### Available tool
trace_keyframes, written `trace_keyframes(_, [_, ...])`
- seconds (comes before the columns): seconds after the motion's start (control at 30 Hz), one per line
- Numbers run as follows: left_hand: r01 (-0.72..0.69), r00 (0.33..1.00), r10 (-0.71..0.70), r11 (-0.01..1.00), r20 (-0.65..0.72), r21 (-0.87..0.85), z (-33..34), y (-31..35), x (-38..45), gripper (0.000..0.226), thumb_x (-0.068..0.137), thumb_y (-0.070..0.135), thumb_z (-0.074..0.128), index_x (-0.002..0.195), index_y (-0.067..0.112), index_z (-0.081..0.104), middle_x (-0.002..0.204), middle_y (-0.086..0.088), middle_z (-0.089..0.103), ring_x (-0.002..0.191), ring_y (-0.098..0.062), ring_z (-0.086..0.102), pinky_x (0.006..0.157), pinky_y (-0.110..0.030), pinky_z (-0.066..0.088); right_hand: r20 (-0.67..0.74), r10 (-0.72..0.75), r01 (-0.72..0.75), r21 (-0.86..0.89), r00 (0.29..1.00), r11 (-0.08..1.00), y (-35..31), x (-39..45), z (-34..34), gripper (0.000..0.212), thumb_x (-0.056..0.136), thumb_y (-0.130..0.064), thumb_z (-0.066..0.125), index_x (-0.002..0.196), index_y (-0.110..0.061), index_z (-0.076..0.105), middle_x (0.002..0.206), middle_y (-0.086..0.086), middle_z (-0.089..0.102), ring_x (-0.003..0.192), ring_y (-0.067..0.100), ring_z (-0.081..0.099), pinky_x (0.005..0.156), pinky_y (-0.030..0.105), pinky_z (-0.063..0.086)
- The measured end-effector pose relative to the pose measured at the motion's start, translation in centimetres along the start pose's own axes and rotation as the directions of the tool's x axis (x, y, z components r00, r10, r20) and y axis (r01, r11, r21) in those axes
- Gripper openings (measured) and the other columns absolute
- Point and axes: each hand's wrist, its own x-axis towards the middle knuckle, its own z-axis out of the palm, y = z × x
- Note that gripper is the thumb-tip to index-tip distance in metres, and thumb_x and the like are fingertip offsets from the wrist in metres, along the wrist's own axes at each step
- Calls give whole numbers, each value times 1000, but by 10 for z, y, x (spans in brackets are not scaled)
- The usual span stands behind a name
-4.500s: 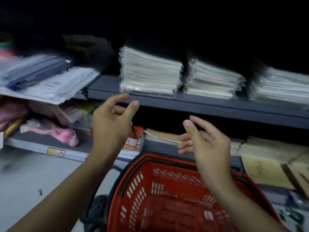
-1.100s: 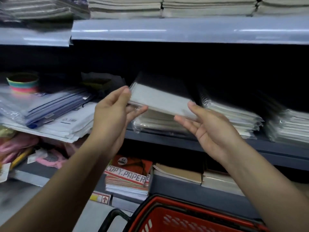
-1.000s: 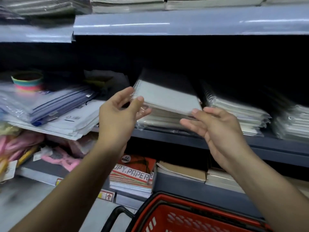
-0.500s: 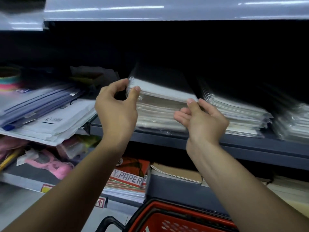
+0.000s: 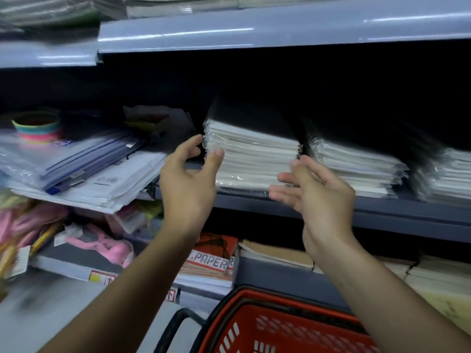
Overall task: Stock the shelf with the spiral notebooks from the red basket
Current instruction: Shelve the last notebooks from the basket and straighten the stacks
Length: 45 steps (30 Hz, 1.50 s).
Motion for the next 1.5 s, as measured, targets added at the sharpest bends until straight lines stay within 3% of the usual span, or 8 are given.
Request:
trace_keyframes(0.1, [50,996,-51,999,77,11,-19,-1,-40,34,90,37,72,123,34,64,113,7,67,71,-16,67,54,-19,54,142,41,-15,-176,989,984,-10,-34,-39,27,95,-19,69,122,-15,68,89,10,79,71,32,77,68,34,64])
trace_keyframes(0.27, [215,952,-238,967,192,134,-43,-53,-125,28,88,26,76,115,26,70,97,0,74,75,-23,71,69,-49,62,167,253,-157,-442,953,883,12,-95,-121,12,95,-20,66,104,-16,74,88,12,78,67,33,76,60,36,64])
trace_keyframes(0.5, [503,646,-676,727,355,468,-27,-144,-221,27,88,5,73,112,13,64,75,-6,66,60,-14,60,79,-41,56,-141,712,-657,-540,688,527,94,-138,-220,26,100,-22,60,109,1,69,96,27,74,85,39,75,66,35,64])
trace_keyframes(0.8, [-100,83,-886,449,457,888,-26,-196,-269,53,89,28,60,137,9,53,132,-8,64,120,-25,62,90,-21,45,-183,850,-457,-886,495,76,196,-152,-259,38,91,-41,68,122,-19,67,110,-1,70,100,17,64,91,27,50])
trace_keyframes(0.93, [-173,-21,-898,436,439,883,-27,-197,-284,50,102,36,46,141,5,47,141,-21,55,127,-30,55,104,-29,40,-216,872,-255,-961,439,-109,217,-168,-275,52,87,-49,62,126,-16,65,127,2,67,115,20,63,99,28,49])
trace_keyframes(1.2, [458,173,-923,385,344,801,-14,-191,-281,30,94,13,59,124,16,60,111,-6,68,100,-22,64,89,-34,54,-372,805,-725,-681,463,103,219,-162,-268,12,80,-8,72,87,-9,63,102,11,67,85,20,63,59,25,50])
trace_keyframes(1.33, [771,126,-965,242,231,589,-16,-168,-283,15,90,-4,57,86,7,67,66,-5,66,55,-15,61,48,-23,47,-304,852,-860,-429,426,276,192,-143,-250,31,83,20,46,70,-6,55,82,10,56,75,19,55,58,28,50])
trace_keyframes(1.5, [900,20,-965,132,263,415,-43,-137,-272,23,89,-9,48,73,7,53,56,-7,40,52,-17,41,54,-32,52,-152,850,-836,-331,504,437,126,-137,-236,28,87,16,42,87,-6,59,80,10,63,76,22,61,68,35,54])
